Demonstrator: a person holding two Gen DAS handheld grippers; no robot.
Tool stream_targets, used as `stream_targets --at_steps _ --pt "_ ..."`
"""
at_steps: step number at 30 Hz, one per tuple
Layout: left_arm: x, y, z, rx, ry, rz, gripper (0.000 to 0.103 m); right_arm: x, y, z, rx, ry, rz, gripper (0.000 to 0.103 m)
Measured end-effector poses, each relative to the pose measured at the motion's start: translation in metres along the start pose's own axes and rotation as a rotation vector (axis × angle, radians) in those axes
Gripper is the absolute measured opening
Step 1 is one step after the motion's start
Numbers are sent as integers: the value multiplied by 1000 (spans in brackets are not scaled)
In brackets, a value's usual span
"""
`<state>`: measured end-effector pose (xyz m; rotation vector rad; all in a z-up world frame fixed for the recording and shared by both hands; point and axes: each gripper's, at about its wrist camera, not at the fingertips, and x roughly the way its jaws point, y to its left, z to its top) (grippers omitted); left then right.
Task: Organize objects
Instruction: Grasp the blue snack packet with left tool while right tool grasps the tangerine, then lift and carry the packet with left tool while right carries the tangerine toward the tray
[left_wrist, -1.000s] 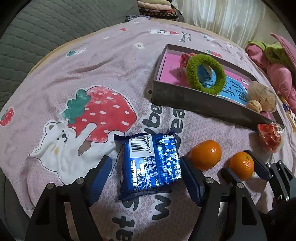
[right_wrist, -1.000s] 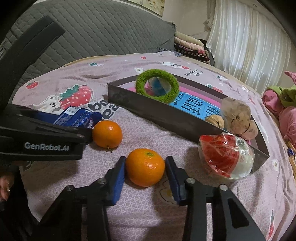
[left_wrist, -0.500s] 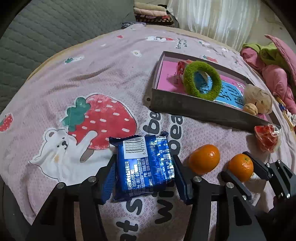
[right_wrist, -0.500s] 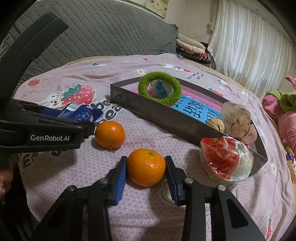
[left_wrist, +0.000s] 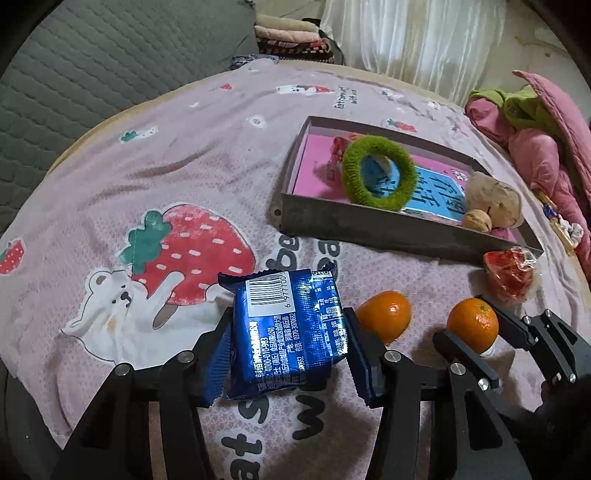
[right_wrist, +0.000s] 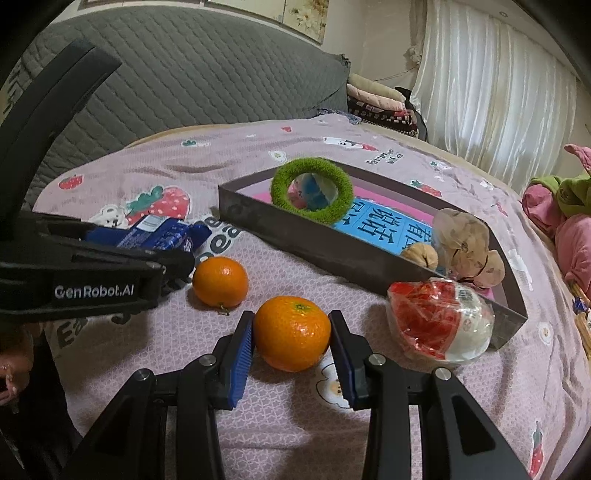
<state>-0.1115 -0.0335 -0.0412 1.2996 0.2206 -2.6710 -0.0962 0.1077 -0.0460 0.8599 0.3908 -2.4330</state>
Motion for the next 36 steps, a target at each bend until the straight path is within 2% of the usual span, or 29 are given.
stream_targets --at_steps 18,36 --pt "-31 -14 3 63 -85 24 56 -31 -12 11 38 -104 -4 40" --pt "-56 -36 2 137 -145 -8 56 -63 -38 19 124 -204 -27 40"
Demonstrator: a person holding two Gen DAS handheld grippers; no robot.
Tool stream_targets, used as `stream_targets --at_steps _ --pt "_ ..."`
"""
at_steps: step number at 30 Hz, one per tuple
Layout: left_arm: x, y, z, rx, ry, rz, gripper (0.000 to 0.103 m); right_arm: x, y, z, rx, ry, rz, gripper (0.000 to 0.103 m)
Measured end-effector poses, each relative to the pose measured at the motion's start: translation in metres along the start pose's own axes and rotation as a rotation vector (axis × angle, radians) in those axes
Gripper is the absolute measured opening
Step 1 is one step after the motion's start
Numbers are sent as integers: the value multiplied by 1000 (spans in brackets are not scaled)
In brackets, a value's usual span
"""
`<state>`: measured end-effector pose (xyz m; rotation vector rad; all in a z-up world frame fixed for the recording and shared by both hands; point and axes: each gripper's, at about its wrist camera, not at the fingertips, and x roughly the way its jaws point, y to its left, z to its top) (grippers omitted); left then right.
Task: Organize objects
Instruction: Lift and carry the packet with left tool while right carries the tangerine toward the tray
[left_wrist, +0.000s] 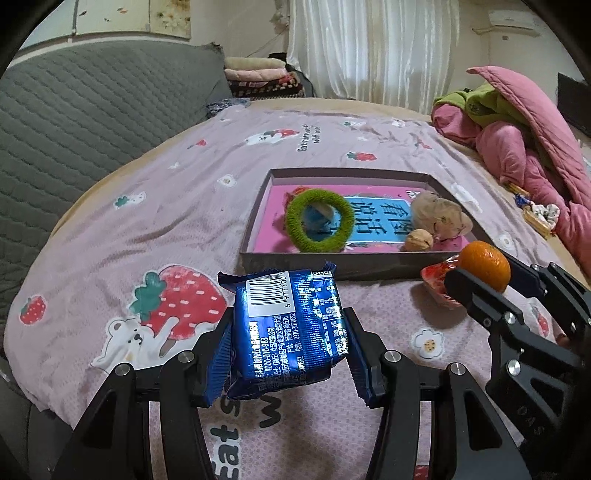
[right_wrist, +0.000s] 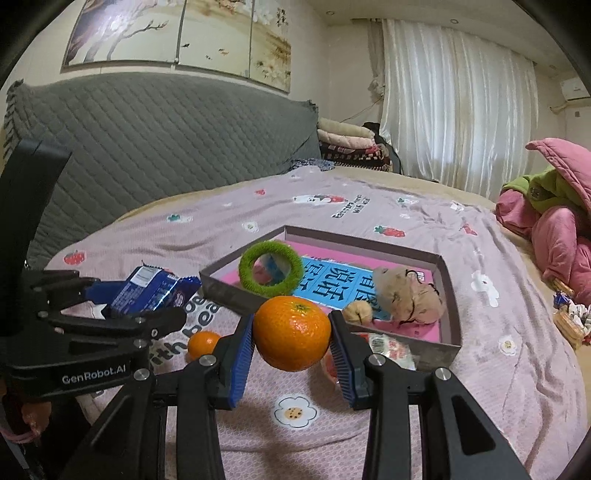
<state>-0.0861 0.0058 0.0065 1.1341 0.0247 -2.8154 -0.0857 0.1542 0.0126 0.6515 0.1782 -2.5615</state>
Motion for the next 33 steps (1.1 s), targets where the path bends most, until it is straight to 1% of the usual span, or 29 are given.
stream_targets --at_steps 7,11,18,21,25,33 --pt "-10 -11 3 28 -24 -8 56 -9 -10 5 17 -29 -13 40" --pt "-11 -14 4 37 -22 -14 56 -14 -12 7 15 -46 -24 40" --pt "-16 -14 11 26 -37 -36 56 -23 -14 11 1 -84 -52 40" --pt "-21 -17 17 33 -61 -30 56 -28 -14 12 -1 -103 -57 40" --pt "-25 -19 23 34 -80 -43 56 -34 -13 14 -11 -130 -78 40" --pt "-30 -22 29 40 -95 -54 56 -46 -20 20 -22 -180 -114 40"
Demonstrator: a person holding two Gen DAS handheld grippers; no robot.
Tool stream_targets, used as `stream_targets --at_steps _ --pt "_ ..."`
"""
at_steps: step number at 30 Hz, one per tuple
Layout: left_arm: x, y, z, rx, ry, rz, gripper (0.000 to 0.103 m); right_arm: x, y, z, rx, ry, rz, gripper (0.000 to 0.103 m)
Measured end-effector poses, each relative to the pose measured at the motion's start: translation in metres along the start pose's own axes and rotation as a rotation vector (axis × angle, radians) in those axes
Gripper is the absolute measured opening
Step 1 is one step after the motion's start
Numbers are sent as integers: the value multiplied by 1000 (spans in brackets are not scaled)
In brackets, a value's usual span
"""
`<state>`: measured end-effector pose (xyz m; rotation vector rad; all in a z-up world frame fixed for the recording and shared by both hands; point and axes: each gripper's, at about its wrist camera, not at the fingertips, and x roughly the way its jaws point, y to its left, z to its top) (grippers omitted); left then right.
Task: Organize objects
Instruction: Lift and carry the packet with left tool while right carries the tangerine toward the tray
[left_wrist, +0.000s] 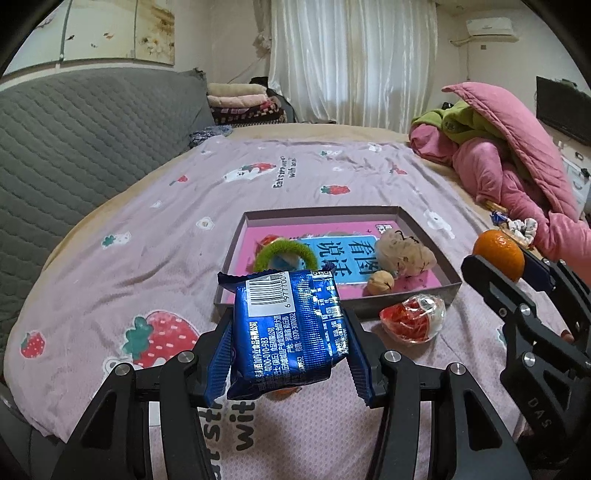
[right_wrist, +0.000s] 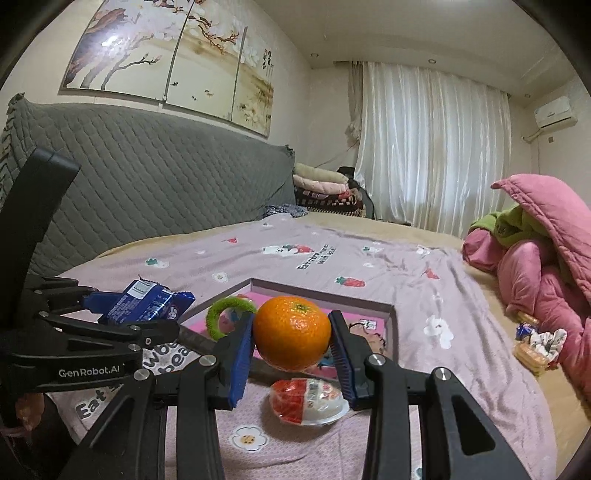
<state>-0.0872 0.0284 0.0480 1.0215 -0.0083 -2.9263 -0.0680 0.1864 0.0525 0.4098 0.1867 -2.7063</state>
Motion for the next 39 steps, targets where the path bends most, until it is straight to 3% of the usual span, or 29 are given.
stream_targets --at_steps 14,28,39 --pt "-3 -12 18 21 -46 -36 56 -3 -24 6 40 -22 -33 40" --pt "15 -32 30 35 -44 -85 56 9 -50 4 104 26 -61 40" --pt "35 -33 27 22 -24 -112 56 23 -48 -1 89 70 -58 40"
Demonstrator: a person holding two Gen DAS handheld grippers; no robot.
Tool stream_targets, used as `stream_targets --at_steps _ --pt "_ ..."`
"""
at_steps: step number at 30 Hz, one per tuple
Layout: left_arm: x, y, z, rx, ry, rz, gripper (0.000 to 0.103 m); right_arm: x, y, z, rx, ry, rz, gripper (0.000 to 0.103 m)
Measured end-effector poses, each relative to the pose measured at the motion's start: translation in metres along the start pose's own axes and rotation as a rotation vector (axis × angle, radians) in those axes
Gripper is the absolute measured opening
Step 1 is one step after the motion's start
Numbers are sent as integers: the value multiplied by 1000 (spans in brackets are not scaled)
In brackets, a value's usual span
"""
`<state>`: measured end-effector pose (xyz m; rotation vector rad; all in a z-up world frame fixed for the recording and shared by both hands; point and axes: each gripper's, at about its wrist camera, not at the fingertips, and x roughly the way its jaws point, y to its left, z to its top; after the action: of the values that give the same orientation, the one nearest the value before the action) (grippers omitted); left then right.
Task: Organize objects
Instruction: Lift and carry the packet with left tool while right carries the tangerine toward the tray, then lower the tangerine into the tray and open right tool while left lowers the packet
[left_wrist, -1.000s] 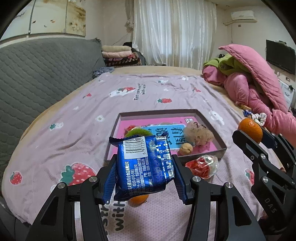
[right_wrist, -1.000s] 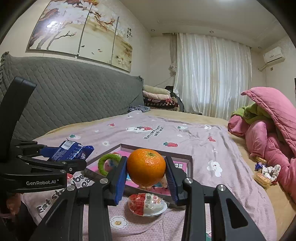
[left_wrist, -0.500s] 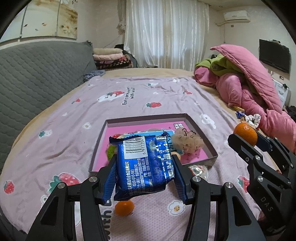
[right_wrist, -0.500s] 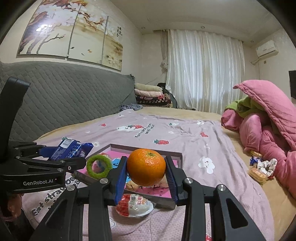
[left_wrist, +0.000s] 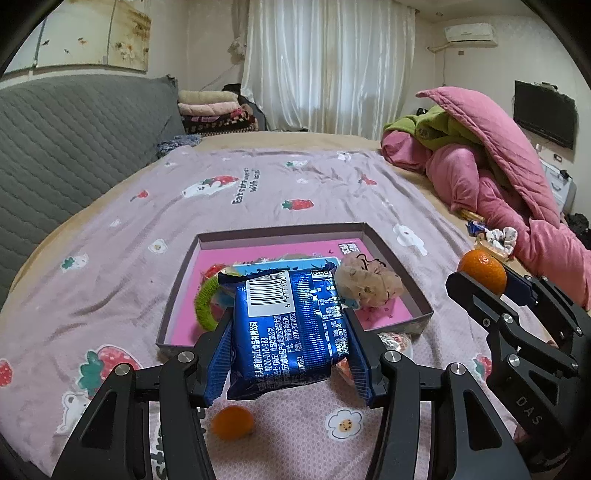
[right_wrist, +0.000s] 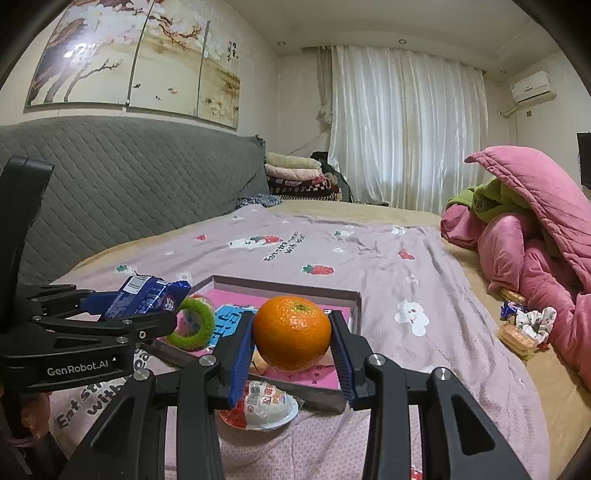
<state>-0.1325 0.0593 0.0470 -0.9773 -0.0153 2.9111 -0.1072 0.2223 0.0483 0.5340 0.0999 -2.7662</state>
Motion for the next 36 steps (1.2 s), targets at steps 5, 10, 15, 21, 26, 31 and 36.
stream_targets --at_steps 5,10,15,21,26,31,36 --pt "15 4 -4 -10 25 -6 56 9 -3 -3 20 33 7 40" --pt "33 11 -9 -26 58 -14 56 19 -8 -7 48 73 11 40" --pt "49 15 -14 -36 92 -25 56 29 -12 -12 62 110 6 40" --pt "65 18 -16 -42 120 -37 56 41 -12 -15 66 142 9 40" --pt "72 20 -15 -47 130 -46 56 50 -10 -17 59 166 9 40" --pt "78 20 -13 -49 137 -54 56 64 -11 -19 57 204 13 40" --pt "88 20 -10 -49 152 -56 56 78 -9 -22 34 234 -3 40"
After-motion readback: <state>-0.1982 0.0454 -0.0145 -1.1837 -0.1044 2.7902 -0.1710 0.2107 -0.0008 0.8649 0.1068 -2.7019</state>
